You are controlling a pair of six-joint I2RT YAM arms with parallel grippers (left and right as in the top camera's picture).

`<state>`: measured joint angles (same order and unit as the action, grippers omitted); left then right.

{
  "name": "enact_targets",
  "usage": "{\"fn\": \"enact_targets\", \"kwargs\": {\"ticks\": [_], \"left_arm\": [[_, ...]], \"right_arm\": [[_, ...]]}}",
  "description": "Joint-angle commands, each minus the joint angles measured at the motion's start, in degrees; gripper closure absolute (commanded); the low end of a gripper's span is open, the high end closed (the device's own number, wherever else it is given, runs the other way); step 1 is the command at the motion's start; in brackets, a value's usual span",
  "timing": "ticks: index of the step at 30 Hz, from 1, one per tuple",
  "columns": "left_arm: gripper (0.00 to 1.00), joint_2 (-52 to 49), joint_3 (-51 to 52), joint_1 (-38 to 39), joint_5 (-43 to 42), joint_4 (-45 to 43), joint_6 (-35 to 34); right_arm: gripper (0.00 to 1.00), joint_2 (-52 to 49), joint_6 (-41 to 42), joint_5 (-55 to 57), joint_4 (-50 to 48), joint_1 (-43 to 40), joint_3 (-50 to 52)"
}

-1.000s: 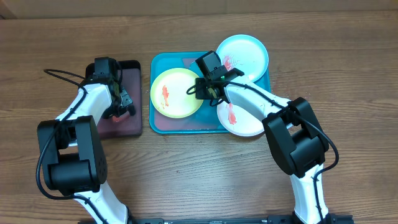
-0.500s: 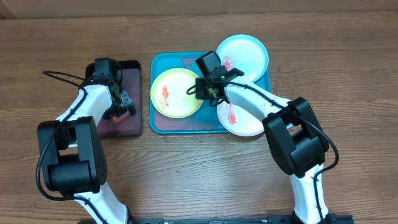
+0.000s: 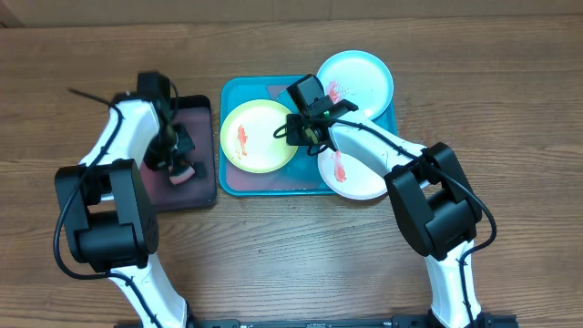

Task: Clean dirty plates on tray and stack at the side
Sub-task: 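Scrub the yellow plate surface with the sponge in the left gripper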

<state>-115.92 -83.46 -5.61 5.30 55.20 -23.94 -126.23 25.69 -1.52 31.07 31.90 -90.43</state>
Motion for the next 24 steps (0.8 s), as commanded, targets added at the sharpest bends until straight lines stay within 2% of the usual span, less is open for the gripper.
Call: {"fn": "enact_targets", "kwargs": {"ticks": [1,6,11,16,18,22,24], "left_arm": [[0.96,0.1,-11.3,0.4,1.4,4.3,4.7],[0.96,0.1,-19.5,0.4,3.2,9.6,6.5],[0.96,0.1,-20.4,0.4,1.6,11.5,9.2],[0.96,0.1,-20.4,0.6,-10.1,11.8,17.6],[0.96,0.1,-20.4,1.5,-13.2,11.7,18.9],[0.96,-0.4,-20.4,6.3,-13.7,9.3,17.9],[0.96,-1.3,-20.4,9.0,-11.4,7.4,14.6]], "right_arm": [[0.96,-1.6,-0.6,-2.6,0.7,-0.1,-0.4],[0.96,-1.6,-0.6,-6.3,0.8,-1.5,-0.4],[0.96,-1.6,-0.7,-10.3,0.8,-3.3,-0.4],[0.96,-1.6,-3.4,-13.1,0.7,-3.9,-0.4],[0.96,-1.6,-3.4,-13.2,0.8,-3.9,-0.4],[0.96,-1.6,-3.4,-13.6,1.9,-3.9,-0.4],[0.96,-1.6,-3.4,-13.6,2.7,-3.9,-0.4]]}}
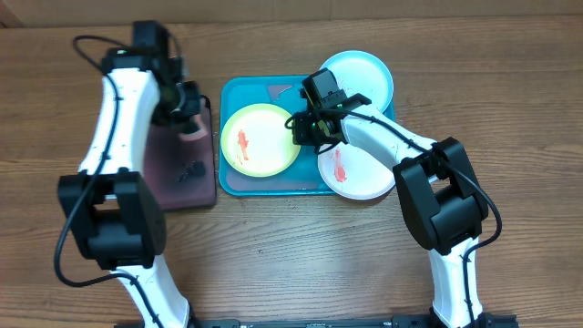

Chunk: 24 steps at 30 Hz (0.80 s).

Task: Clean dirty plates on tray and stack at the side
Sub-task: 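Scrub the yellow plate surface with the sponge in the left gripper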

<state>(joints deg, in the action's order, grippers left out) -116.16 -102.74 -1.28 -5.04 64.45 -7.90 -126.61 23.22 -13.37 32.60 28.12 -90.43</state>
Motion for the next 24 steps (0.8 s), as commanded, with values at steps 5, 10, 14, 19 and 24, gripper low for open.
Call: {"fn": "enact_targets", "kwargs": {"ticks": [5,10,14,19,24], "left_arm": [[0.96,-4.8,-1.1,9.5,3.1,-4.9,-5.1],[0.96,-12.3,-1.1,13.3,9.2,-5.1,-9.3],[0.96,-15.3,-1.1,14.0,11.0,-4.2,-12.5],[0.96,-15.5,-1.1,14.7,6.6,-2.9,-9.6],[0.96,-15.5,-1.1,17.3,-7.5,1.9,5.8]], "right_arm": [[0.96,-1.2,-0.7,-1.7,2.3,-0.4,-0.4],[0.96,-1.2,-0.5,-1.8,3.1,-1.4,-0.4],[0.96,-1.2,-0.5,-1.7,3.1,-1.6,-0.4],[0.96,-1.2,-0.5,-1.7,2.6,-1.6,-0.4],[0.96,-1.2,-0.5,-1.7,2.4,-1.6,-0.4]]}}
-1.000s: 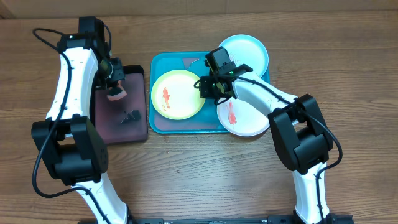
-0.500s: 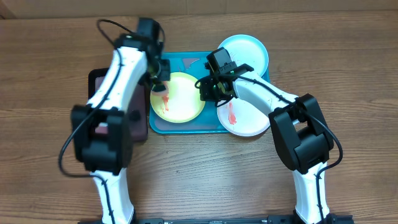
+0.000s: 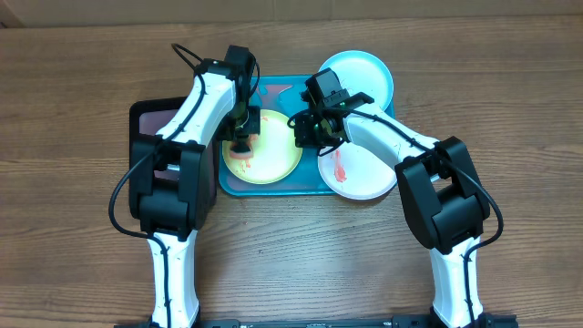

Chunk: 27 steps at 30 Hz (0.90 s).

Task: Clean dirty plates on tray and stack at the side
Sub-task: 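Scrub the yellow plate surface with the sponge in the left gripper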

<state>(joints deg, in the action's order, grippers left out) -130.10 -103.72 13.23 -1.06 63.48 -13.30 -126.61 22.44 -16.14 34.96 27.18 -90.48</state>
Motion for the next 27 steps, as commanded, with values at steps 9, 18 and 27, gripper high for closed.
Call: {"fn": "enact_targets", "kwargs": {"ticks": [9,18,27], "left_arm": [[0.96,-1.6,-0.2,6.1,-11.6,3.0,15.5],[0.96,-1.6,-0.2,2.1,10.9,-12.6,-11.0],[0.96,-1.6,-0.2,1.7,8.6,-3.7,-8.1]], "right_arm": [[0.96,-1.2,0.3,1.0,0.1,-1.0,-0.3],[0.96,-1.2,0.3,1.0,0.3,-0.9,-0.3],[0.96,-1.2,0.3,1.0,0.3,-1.0,-0.3]]}}
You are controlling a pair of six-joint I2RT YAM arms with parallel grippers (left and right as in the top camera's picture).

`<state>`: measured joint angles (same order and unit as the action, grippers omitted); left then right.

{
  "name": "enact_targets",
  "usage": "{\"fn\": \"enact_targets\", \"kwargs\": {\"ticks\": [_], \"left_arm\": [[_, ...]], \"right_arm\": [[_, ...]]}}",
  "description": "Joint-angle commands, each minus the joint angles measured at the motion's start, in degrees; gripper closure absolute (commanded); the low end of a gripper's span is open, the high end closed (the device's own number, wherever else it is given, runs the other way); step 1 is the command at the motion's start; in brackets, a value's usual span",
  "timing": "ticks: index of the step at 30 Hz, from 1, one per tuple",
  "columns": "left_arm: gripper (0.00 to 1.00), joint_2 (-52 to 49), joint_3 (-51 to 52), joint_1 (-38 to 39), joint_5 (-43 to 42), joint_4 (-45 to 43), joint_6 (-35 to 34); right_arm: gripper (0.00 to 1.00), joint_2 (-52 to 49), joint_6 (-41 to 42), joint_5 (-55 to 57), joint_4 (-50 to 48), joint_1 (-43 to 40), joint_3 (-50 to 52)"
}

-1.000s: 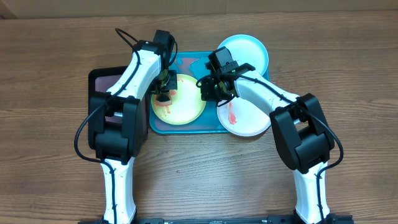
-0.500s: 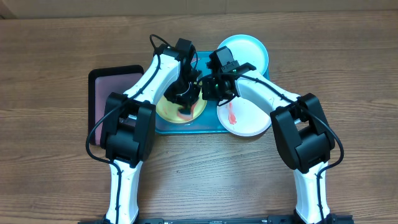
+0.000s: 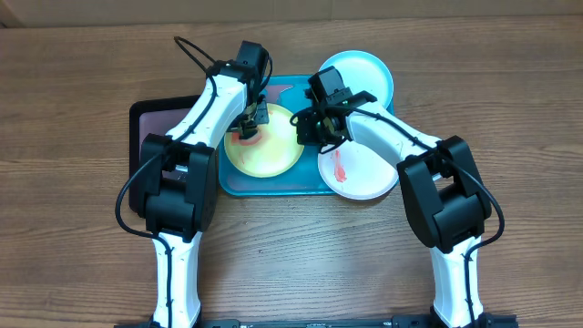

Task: Clean dirty plates on tray and stack at the side
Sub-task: 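Scrub the yellow plate surface with the sponge in the left gripper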

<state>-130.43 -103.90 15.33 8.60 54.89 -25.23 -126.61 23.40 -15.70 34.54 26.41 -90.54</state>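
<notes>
A yellow-green plate lies in the teal tray. My left gripper is over the plate's upper left, shut on a pink sponge that rests on the plate. My right gripper sits at the plate's right rim and looks shut on it. A white plate with a red smear lies at the tray's right end. A pale blue plate leans over the tray's far right corner, partly hidden by the right arm.
A dark tray sits left of the teal tray, mostly covered by the left arm. Both arms cross over the trays. Bare wooden table surrounds everything.
My left gripper with the sponge has shifted a little up and right on the yellow-green plate. The red stain no longer shows plainly on the plate. The right gripper stays at the plate's right rim.
My left gripper was down on the pink sponge in the dark tray, then raised with it at that tray's far end. Then it was on the yellow-green plate over the red stain, and now a little further on. The right gripper stayed at the plate's rim throughout.
</notes>
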Motion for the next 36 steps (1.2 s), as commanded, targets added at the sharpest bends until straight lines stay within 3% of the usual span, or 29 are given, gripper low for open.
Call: {"fn": "enact_targets", "kwargs": {"ticks": [1,6,11,18,25,27,32,36], "left_arm": [[0.96,-1.3,0.0,-0.2,-3.3,7.5,6.4],[0.96,-1.3,0.0,0.2,-12.2,17.5,16.7],[0.96,-1.3,0.0,0.4,-24.4,19.1,28.6],[0.96,-1.3,0.0,0.5,-21.7,5.3,24.9],[0.96,-1.3,0.0,0.5,8.5,0.9,2.0],[0.96,-1.3,0.0,0.5,11.6,2.5,-1.8],[0.96,-1.3,0.0,1.0,6.4,8.2,-2.0],[0.96,-1.3,0.0,1.7,-10.8,10.5,11.3]], "right_arm": [[0.96,-1.2,-0.7,0.6,0.7,-0.2,-0.3],[0.96,-1.2,-0.7,0.6,0.5,-0.2,-0.3],[0.96,-1.2,-0.7,0.6,0.4,-0.2,-0.3],[0.96,-1.2,-0.7,0.6,0.5,-0.2,-0.3],[0.96,-1.2,-0.7,0.6,0.5,-0.2,-0.3],[0.96,-1.2,-0.7,0.6,0.5,-0.2,-0.3],[0.96,-1.2,-0.7,0.6,0.3,-0.2,-0.3],[0.96,-1.2,-0.7,0.6,0.3,-0.2,-0.3]]}}
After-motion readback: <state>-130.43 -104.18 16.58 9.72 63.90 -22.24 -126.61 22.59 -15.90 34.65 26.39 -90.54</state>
